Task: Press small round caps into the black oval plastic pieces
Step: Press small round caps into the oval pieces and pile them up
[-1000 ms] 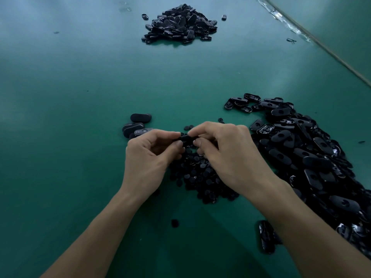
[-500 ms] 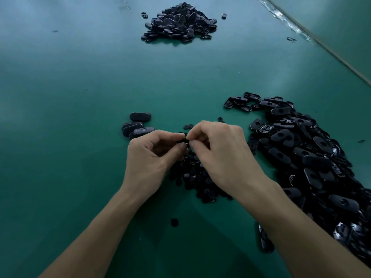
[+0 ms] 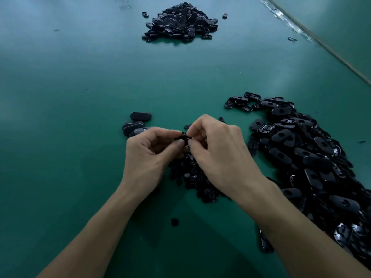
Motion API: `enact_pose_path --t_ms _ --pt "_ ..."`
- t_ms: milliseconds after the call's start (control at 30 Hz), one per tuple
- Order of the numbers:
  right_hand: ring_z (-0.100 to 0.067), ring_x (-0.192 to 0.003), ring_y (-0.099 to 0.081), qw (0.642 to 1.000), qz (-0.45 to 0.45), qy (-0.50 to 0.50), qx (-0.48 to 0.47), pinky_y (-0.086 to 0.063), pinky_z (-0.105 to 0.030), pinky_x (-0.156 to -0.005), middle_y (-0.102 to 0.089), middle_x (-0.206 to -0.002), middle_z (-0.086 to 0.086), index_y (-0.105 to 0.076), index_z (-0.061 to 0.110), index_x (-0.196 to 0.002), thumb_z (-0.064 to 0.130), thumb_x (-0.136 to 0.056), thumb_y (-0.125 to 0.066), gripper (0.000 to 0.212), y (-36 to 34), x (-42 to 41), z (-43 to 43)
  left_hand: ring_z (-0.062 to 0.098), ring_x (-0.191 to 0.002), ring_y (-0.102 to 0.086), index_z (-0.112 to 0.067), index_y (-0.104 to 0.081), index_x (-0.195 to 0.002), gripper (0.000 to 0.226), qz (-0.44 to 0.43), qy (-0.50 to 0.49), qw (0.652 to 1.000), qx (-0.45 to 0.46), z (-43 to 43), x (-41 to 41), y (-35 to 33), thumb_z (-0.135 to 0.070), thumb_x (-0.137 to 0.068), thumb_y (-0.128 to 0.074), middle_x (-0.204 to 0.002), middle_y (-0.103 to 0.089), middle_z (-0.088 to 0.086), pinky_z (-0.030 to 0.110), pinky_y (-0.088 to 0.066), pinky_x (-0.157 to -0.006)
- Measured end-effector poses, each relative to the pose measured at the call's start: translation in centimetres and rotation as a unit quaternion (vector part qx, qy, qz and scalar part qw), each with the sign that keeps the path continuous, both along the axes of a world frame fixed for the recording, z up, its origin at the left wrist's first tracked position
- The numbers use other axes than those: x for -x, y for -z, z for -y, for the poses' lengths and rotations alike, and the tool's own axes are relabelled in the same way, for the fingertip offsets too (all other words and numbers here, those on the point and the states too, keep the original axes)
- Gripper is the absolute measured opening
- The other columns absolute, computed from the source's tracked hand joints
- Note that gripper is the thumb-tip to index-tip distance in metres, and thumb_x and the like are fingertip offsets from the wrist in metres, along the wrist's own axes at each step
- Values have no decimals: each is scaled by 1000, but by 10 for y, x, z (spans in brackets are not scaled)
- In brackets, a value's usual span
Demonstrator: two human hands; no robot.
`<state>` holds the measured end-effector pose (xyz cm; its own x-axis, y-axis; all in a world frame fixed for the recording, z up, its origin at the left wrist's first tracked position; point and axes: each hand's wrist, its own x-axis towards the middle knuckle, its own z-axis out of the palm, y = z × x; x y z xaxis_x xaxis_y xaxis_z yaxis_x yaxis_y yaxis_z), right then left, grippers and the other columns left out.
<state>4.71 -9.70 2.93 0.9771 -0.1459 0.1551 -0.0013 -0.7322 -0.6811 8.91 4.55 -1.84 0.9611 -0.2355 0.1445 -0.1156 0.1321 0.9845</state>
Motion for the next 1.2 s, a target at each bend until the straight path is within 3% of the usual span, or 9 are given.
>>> enact_pose_path --t_ms 133,367,600,800,1200 --pt "-3 -73 -57 1000 -21 -23 1 -47 -19 -64 -60 -80 10 -54 24 -91 12 -95 -58 14 -3 1 2 11 -68 -73 -12 -72 -88 18 0 1 1000 -10 0 0 1 5 -82 -74 -79 -77 1 19 -57 -68" --pt "-12 -74 -59 996 -74 -50 3 -55 -39 -66 -61 -88 1 -50 26 -96 15 -97 -56 12 -8 1 9 11 -73 -73 -16 -73 -88 21 15 1 999 -30 0 0 1 3 -82 -74 -82 -77 0 20 -57 -71" --pt "-15 -87 -65 999 -44 -8 7 -56 -38 -79 -69 -89 3 -70 23 -97 14 -94 -60 14 -1 1 3 13 -74 -74 -12 -73 -89 18 7 8 1000 -30 1 0 2 5 -83 -73 -84 -78 1 20 -57 -71" --pt "-12 -86 -63 999 -33 2 3 -55 -32 -79 -68 -87 5 -70 23 -97 12 -94 -58 16 -1 1 -1 12 -69 -73 -12 -72 -89 18 -3 8 1000 -12 0 0 1 5 -83 -73 -80 -77 1 20 -57 -68" --pt "-19 -82 -62 1000 -20 15 -13 -54 -41 -74 -65 -83 3 -61 24 -93 14 -95 -60 10 0 2 -6 13 -76 -73 -13 -72 -88 20 13 24 999 -32 -2 0 -1 6 -83 -74 -83 -77 1 22 -58 -73"
